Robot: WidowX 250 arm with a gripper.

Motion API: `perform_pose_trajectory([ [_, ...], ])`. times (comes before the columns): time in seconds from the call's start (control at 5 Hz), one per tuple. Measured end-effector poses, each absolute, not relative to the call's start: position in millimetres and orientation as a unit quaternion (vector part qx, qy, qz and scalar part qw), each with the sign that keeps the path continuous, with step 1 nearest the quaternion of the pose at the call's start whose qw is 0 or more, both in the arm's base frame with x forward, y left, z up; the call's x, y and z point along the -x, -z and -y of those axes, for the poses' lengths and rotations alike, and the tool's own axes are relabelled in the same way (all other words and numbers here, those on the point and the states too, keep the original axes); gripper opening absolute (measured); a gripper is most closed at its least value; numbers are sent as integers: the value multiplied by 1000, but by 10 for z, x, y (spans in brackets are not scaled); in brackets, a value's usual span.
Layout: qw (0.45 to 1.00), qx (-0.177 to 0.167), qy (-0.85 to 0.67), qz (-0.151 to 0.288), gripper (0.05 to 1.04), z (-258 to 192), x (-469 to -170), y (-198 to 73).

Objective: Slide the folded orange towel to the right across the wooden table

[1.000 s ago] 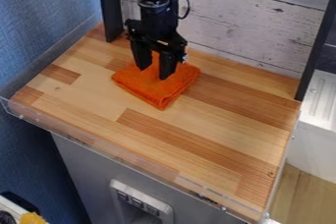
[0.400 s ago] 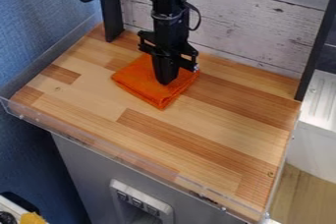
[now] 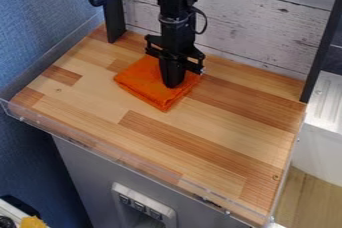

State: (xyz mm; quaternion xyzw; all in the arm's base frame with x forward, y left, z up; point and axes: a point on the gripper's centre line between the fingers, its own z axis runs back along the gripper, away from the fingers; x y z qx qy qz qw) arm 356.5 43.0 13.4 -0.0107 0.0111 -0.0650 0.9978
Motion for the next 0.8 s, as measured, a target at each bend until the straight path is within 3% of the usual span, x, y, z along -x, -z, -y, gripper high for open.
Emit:
perform_pose_trajectory([
  [0.4,998,4,55,-5,59,-415,-3628,-124],
  [0.8,999,-4,38,1,59,-25,-3667,-118],
])
